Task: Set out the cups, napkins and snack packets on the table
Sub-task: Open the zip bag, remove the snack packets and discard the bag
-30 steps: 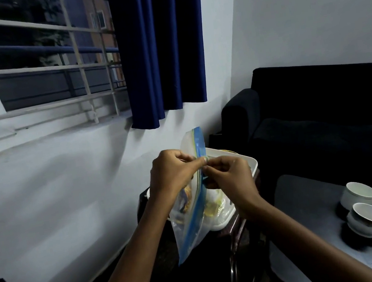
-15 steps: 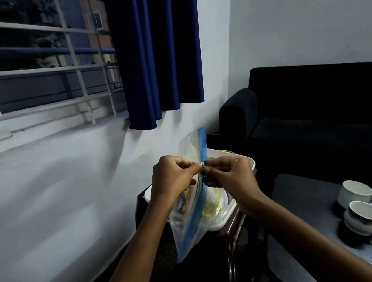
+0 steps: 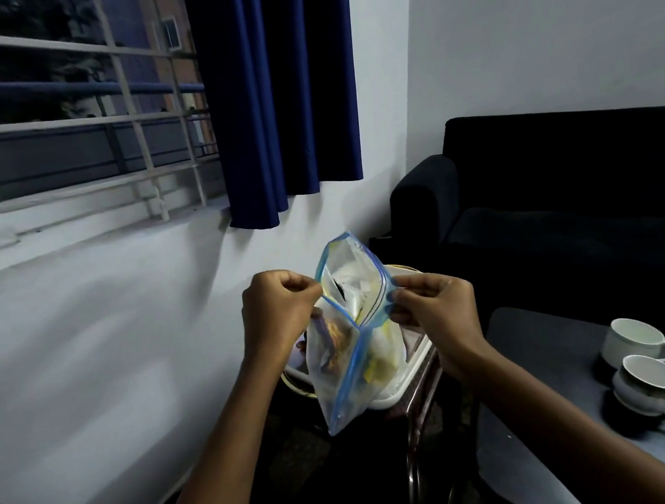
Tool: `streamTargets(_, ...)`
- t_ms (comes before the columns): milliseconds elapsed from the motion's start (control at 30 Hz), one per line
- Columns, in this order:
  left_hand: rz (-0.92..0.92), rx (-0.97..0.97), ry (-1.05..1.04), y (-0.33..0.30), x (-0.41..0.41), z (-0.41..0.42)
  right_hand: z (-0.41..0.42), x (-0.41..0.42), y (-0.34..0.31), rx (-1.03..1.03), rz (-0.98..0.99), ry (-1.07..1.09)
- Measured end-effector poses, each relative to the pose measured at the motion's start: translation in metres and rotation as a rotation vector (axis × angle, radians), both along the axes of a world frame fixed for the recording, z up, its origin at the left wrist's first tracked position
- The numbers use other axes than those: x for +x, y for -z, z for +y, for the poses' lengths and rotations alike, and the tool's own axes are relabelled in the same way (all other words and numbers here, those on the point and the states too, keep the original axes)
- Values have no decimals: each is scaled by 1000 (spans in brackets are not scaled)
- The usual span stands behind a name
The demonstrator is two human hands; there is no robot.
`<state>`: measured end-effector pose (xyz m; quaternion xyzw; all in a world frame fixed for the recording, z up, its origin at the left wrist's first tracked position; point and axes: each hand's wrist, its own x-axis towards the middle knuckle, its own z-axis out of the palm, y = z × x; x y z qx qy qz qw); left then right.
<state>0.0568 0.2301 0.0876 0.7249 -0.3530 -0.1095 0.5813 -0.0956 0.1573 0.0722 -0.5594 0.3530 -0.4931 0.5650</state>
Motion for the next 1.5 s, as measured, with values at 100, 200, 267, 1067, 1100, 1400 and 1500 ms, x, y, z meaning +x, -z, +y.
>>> streamTargets(100, 79, -30, 51, 1, -6, -3, 5, 3, 0, -5, -9, -37)
streamTargets(200, 96, -45, 73, 1, -11, -7, 14, 8, -1, 2, -7, -92)
streamTargets(267, 84, -54, 76, 2, -11, -8, 21, 10, 0, -5, 48, -133)
streamTargets(1067, 14, 212, 161, 1, -12, -4, 26, 10, 10, 153, -3, -214)
streamTargets(1100, 28, 198, 144, 0, -11, -4, 24, 10, 10, 163, -21, -197)
streamTargets(1400, -51, 240, -30, 1, 22, 9, 7, -9, 2, 154, -52, -12)
streamTargets(1500, -81, 264, -70, 1, 30, 14, -1, -19, 4, 137, -40, 48)
